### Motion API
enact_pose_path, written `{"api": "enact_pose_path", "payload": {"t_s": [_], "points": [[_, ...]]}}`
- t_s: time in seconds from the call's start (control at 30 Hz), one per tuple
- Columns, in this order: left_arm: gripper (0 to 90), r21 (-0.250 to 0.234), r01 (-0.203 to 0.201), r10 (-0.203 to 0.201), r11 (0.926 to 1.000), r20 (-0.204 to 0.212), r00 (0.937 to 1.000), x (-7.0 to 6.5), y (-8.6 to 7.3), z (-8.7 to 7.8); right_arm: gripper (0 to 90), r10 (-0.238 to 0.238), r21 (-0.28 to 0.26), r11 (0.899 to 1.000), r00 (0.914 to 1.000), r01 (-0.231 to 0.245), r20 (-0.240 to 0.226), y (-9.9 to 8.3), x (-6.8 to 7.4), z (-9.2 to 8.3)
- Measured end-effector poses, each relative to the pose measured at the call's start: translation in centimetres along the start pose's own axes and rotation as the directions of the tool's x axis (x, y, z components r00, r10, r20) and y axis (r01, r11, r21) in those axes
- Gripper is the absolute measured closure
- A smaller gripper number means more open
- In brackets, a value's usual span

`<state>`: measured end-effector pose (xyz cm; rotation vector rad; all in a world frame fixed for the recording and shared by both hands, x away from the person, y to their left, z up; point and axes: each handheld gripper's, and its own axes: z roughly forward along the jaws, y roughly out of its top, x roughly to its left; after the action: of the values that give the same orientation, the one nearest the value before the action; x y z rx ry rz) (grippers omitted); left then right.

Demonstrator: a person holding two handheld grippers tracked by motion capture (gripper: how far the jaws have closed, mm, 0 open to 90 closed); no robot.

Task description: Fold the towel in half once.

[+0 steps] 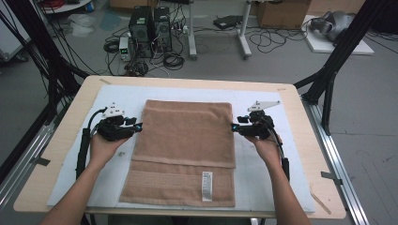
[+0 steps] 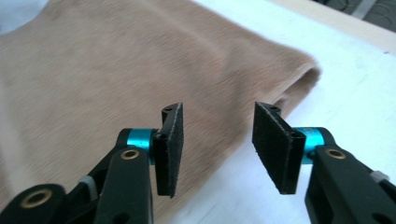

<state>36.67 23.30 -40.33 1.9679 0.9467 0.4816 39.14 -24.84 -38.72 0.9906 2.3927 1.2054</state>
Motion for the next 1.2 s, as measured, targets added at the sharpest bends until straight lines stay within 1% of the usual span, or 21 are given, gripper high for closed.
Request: {"api": "enact_pose_path", "payload": {"t_s": [0.03,0.1,0.17,0.2,0.27,0.33,0.37,0.4,0.47,0.5,0.53,0.57,0.6,0.67,0.7,0.8,0.97,1.0,1.07,1.13,1.2], "points": [[60.4,0.018,-0.012,0.011,0.9998,0.009,0.9999,-0.2,-0.3,-0.1,51.0,-0.004,0.003,1.0,0.9999,0.004,-0.014,-0.3,0.4,-0.1],[59.8,0.019,-0.024,0.023,0.9995,0.03,0.9993,-0.8,-1.0,-0.2,50.0,-0.018,0.009,1.0,0.9991,0.018,-0.039,-0.9,1.4,-0.2],[59.5,0.044,-0.046,0.044,0.9979,0.049,0.9978,-1.3,-1.5,-0.3,49.6,-0.034,0.028,0.999,0.997,0.036,-0.069,-1.6,2.4,0.0],[59.2,0.036,-0.054,0.052,0.9979,0.053,0.9973,-1.6,-1.7,-0.4,49.7,-0.05,0.039,0.998,0.9959,0.053,-0.076,-2.0,2.8,0.2],[59.5,0.039,-0.063,0.06,0.9972,0.075,0.9954,-2.0,-2.2,-0.5,50.5,-0.073,0.069,0.995,0.9935,0.079,-0.087,-2.7,3.6,0.6],[59.9,0.053,-0.068,0.063,0.9963,0.093,0.9937,-2.4,-2.8,-0.6,51.7,-0.073,0.086,0.993,0.9925,0.081,-0.098,-3.4,4.0,1.0],[59.9,0.062,-0.077,0.071,0.9951,0.1,0.9925,-2.6,-3.0,-0.6,52.5,-0.069,0.089,0.993,0.992,0.078,-0.106,-3.7,4.0,1.2],[59.9,0.065,-0.077,0.07,0.9949,0.107,0.9918,-2.7,-3.3,-0.5,53.0,-0.063,0.101,0.992,0.9912,0.075,-0.116,-3.9,4.1,1.4],[59.7,0.084,-0.074,0.064,0.9937,0.123,0.9904,-2.7,-3.8,-0.4,53.8,-0.071,0.142,0.986,0.9905,0.087,-0.118,-4.1,4.3,1.8],[59.7,0.096,-0.073,0.06,0.9927,0.131,0.9896,-2.7,-4.0,-0.3,54.8,-0.078,0.151,0.984,0.9893,0.096,-0.123,-4.2,4.4,1.9],[59.7,0.104,-0.078,0.064,0.9916,0.133,0.9891,-2.7,-4.1,-0.1,55.1,-0.077,0.16,0.982,0.9889,0.097,-0.127,-4.2,4.5,2.0],[60.1,0.114,-0.083,0.067,0.99,0.139,0.9881,-2.7,-4.4,0.1,55.9,-0.087,0.161,0.981,0.9886,0.106,-0.123,-4.2,4.5,2.1],[60.6,0.119,-0.082,0.065,0.9895,0.141,0.9879,-2.8,-4.6,0.2,56.4,-0.086,0.17,0.98,0.9889,0.106,-0.121,-4.2,4.6,2.3],[61.8,0.116,-0.08,0.064,0.99,0.139,0.9883,-2.7,-4.6,0.3,58.8,-0.087,0.18,0.978,0.9891,0.108,-0.119,-4.3,4.7,2.5],[64.3,0.117,-0.083,0.067,0.9896,0.137,0.9883,-2.7,-4.6,0.3,60.6,-0.096,0.17,0.979,0.9888,0.114,-0.114,-4.4,4.7,2.5],[67.8,0.116,-0.093,0.078,0.9889,0.131,0.9884,-2.8,-4.7,0.4,64.6,-0.089,0.151,0.983,0.9902,0.105,-0.107,-4.7,4.7,2.6],[77.8,0.12,-0.111,0.095,0.9866,0.131,0.9869,-3.0,-4.6,0.4,75.1,-0.111,0.156,0.98,0.9883,0.126,-0.105,-4.6,5.0,2.6],[79.1,0.119,-0.108,0.093,0.9869,0.13,0.9872,-3.0,-4.6,0.4,76.3,-0.113,0.157,0.979,0.988,0.129,-0.105,-4.6,5.0,2.7],[80.7,0.117,-0.103,0.087,0.9878,0.132,0.9874,-2.9,-4.6,0.5,79.2,-0.096,0.154,0.981,0.9888,0.113,-0.114,-4.6,4.8,2.7],[82.5,0.117,-0.09,0.073,0.989,0.142,0.9871,-2.8,-4.6,0.4,81.3,-0.087,0.149,0.983,0.9889,0.104,-0.12,-4.6,4.7,2.7],[83.9,0.116,-0.088,0.071,0.9893,0.143,0.9871,-2.8,-4.6,0.4,83.2,-0.094,0.148,0.983,0.9881,0.112,-0.121,-4.6,4.7,2.7]]}}
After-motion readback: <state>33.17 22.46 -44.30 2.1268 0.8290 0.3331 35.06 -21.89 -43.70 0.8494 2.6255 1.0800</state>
